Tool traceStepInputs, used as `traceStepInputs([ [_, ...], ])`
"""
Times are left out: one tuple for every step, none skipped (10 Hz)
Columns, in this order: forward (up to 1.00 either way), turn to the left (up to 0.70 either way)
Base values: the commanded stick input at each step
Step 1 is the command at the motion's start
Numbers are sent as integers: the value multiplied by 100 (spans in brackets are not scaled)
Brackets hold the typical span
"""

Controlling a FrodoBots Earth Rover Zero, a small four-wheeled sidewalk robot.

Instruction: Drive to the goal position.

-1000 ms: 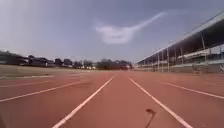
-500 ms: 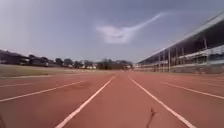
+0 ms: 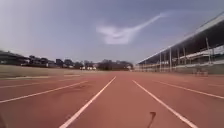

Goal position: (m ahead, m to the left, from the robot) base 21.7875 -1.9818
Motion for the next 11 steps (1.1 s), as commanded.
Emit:
traceStepInputs([
  [70, 0],
  [70, 0],
  [70, 0],
  [70, 0],
  [70, 0],
  [70, 0],
  [70, 0],
  [70, 0],
  [70, 0],
  [70, 0],
  [70, 0],
])
